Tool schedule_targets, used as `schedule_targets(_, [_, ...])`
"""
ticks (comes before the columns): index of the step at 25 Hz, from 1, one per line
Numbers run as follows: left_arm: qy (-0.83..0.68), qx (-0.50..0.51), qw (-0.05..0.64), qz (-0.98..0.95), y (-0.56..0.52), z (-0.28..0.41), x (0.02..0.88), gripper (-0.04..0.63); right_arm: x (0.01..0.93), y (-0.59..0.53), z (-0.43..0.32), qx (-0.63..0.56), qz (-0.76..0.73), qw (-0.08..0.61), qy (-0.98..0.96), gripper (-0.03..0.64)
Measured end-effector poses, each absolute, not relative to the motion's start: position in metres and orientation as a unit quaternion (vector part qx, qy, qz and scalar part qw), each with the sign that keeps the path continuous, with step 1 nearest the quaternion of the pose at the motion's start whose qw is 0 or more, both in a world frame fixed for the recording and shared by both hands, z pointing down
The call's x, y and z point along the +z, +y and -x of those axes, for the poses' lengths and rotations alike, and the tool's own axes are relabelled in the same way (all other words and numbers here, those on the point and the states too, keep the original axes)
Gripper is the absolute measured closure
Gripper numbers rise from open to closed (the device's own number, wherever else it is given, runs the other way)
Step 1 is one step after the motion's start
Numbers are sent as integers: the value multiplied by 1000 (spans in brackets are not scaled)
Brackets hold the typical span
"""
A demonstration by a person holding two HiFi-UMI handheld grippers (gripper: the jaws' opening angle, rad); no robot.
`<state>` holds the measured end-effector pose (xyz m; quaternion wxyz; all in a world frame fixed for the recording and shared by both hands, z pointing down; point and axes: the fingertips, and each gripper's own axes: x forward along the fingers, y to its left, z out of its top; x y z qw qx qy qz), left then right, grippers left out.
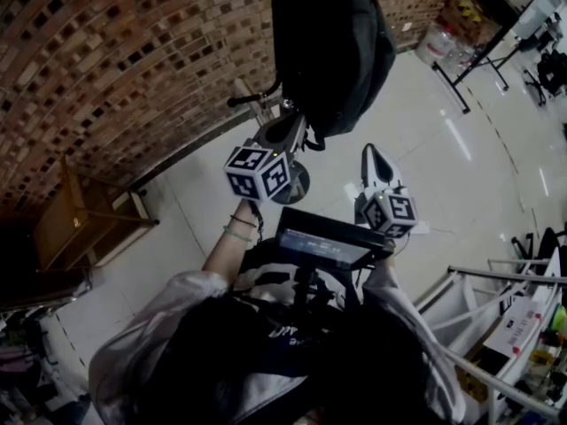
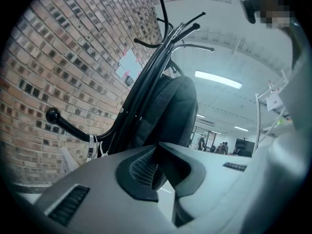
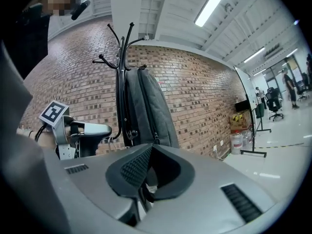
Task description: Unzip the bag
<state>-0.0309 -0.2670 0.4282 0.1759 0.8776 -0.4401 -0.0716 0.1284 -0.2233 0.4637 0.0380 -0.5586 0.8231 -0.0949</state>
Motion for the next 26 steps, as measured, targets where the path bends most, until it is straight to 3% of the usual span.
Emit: schedule_targets(26, [-448, -72, 176, -874, -266, 25, 426, 588, 460, -224, -130, -95, 546, 35, 831, 607])
